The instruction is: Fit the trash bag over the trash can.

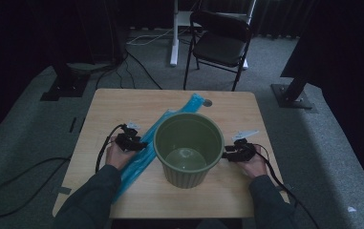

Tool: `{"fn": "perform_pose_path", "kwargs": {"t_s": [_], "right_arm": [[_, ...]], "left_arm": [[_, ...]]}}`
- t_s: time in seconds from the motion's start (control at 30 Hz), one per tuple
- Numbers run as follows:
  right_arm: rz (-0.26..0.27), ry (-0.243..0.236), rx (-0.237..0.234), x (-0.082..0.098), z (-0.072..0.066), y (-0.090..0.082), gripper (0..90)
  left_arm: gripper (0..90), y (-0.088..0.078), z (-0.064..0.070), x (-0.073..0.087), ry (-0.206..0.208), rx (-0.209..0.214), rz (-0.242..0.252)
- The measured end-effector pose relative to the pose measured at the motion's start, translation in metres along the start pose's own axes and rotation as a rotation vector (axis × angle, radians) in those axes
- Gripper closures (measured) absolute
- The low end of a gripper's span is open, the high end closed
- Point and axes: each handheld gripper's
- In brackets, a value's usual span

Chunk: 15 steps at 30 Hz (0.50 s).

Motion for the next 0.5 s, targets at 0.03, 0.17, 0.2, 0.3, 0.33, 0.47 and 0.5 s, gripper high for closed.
{"fn": "perform_pose_path", "kwargs": {"t_s": [0.03, 0.17, 0.2, 0.3, 0.33, 0.47, 0.5], "right_arm": [[-0.003, -0.002, 0.0, 0.0, 0.0001, 0.0004, 52.6], [-0.002, -0.004, -0.003, 0.0, -0.0003, 0.0003, 52.6], [-0.002, -0.003, -0.003, 0.0, -0.0002, 0.0001, 52.6], [-0.002, -0.004, -0.004, 0.0002, 0.0, 0.0002, 52.6], [-0.005, -0.005, -0.005, 0.0002, 0.0, 0.0006, 52.6], [-0.006, -0.01, -0.002, -0.0001, -0.0006, 0.0014, 53.3], [-0.004, -0.01, -0.004, -0.0002, -0.0004, 0.0013, 53.3]], "left_arm": [[50.4, 0.0, 0.0004, 0.0001, 0.001, -0.002, 0.001], [50.3, -0.0009, -0.0008, 0.0005, 0.001, -0.016, 0.004], [50.3, -0.0023, -0.0014, 0.0003, 0.001, -0.027, 0.011], [49.1, -0.0045, -0.0041, 0.0004, -0.02, -0.041, 0.022], [48.2, -0.0036, -0.0048, 0.0008, -0.024, -0.043, 0.016], [46.9, -0.0006, -0.0055, 0.0019, -0.026, -0.036, -0.002], [46.1, -0.0005, -0.0054, 0.0019, -0.024, -0.036, -0.002]]}}
Point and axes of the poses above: each handheld gripper's, and its own axes: y roughly forward along the jaws, x roughly out of its underside, z roughly to its right, and after that the axes turned 10 degrees about -x, right-handed
